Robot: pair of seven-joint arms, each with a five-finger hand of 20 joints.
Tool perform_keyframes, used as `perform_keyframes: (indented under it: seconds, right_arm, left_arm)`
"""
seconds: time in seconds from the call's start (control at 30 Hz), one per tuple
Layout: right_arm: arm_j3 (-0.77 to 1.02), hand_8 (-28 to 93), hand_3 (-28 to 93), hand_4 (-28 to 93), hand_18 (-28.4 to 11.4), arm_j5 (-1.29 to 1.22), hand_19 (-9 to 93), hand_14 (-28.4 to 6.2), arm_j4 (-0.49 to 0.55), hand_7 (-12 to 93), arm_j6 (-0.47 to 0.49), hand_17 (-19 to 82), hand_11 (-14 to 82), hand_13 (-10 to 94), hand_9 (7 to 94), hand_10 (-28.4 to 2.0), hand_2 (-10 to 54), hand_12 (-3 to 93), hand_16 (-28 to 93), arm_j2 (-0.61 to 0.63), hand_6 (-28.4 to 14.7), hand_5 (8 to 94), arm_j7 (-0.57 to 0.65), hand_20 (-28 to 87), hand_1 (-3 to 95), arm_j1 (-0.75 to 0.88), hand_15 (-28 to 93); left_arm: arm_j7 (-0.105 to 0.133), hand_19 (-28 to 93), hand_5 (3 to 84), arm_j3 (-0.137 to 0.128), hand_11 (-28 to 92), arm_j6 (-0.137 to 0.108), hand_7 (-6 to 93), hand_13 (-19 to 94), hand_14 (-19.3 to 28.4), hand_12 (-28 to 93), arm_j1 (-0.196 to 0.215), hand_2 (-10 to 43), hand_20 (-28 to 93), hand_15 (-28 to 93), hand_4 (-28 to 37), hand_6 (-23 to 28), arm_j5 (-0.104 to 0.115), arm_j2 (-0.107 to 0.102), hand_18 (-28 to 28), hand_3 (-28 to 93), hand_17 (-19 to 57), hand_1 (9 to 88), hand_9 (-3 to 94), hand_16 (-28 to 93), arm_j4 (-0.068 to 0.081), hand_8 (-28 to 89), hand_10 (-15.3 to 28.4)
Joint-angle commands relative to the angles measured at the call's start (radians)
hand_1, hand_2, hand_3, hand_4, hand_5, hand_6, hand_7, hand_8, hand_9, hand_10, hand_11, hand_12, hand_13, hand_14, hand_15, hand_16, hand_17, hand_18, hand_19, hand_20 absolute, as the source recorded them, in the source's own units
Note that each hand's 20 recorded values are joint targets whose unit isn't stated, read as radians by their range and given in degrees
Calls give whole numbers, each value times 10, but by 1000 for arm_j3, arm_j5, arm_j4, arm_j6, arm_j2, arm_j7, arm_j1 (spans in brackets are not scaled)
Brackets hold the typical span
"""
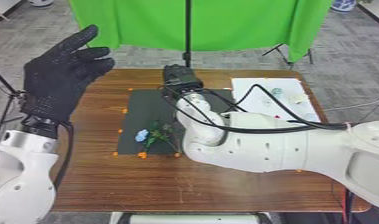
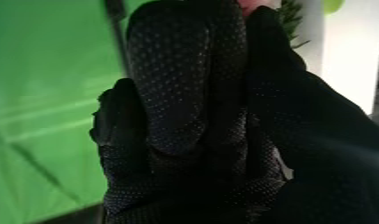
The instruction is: Arrange flowers
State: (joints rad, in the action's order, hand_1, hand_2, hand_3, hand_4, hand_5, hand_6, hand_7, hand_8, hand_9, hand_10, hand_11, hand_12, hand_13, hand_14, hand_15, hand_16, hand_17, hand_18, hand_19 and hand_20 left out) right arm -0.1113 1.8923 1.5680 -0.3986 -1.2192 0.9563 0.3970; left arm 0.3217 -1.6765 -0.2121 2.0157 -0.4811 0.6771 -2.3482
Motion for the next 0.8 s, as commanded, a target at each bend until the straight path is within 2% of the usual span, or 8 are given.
perform_keyframes:
  seconds: [0.03,0.13,0.23,0.37,0.4,0.43,0.57,0.8]
  right_arm:
    - [-77,35,667,-283,-169,-92,932,-30,16,228,49,440,148,863,937,-59,-95,295,242,-73,22,835,-9,269,591,-103,490]
    - [-121,25,637,-283,-166,-102,932,-27,8,213,68,428,151,863,937,-51,-95,273,232,-81,41,841,1,252,595,-122,485]
    - [-149,20,616,-283,-163,-113,932,-26,-1,199,67,424,153,862,937,-42,-95,258,229,-94,49,848,0,241,596,-129,482]
    - [-117,18,601,-283,-161,-155,932,-25,9,190,75,421,141,860,937,-39,-95,256,224,-87,55,846,-22,239,601,-103,482]
    - [-104,17,598,-283,-160,-157,932,-25,8,187,81,420,139,859,937,-38,-95,256,222,-87,56,843,-26,239,601,-91,483]
    - [-130,16,597,-283,-159,-170,932,-25,4,186,59,419,137,859,937,-37,-95,256,222,-104,56,841,-9,239,600,-102,483]
    - [-86,11,577,-283,-153,-266,932,-22,11,180,61,412,87,851,935,-34,-95,266,205,-100,54,823,-34,246,604,-77,498]
    - [-81,0,539,-283,-147,-346,932,-20,-4,175,53,408,45,846,932,-29,-95,270,199,-104,57,805,-27,248,612,-74,506]
  left_arm:
    - [-8,629,379,43,344,45,148,270,284,121,-113,76,248,622,-226,98,-6,-8,249,792,-48,230,359,-125,21,-101,222]
    - [-30,629,379,73,344,61,148,271,284,121,-153,77,248,622,-226,99,-12,6,249,791,-47,230,359,-126,32,-101,222]
    - [-25,629,379,81,345,50,148,270,284,122,-162,77,248,622,-226,98,-13,3,249,791,-48,229,359,-126,32,-101,222]
    - [-32,629,380,81,345,58,147,270,284,121,-162,77,247,622,-226,99,-12,5,249,792,-47,229,359,-125,34,-100,222]
    - [-35,629,380,76,345,59,147,270,284,121,-155,77,247,622,-226,99,-13,9,249,791,-47,230,359,-125,32,-100,222]
    - [-15,629,380,54,345,76,147,270,284,121,-118,77,247,622,-226,99,-11,4,250,792,-48,230,359,-126,31,-100,222]
    - [-19,629,379,44,345,76,147,270,284,121,-101,77,247,622,-225,99,-10,8,250,791,-48,229,359,-125,29,-100,222]
    - [-21,629,379,54,345,83,147,270,284,121,-114,77,246,622,-225,99,-11,7,250,791,-48,230,359,-125,33,-100,222]
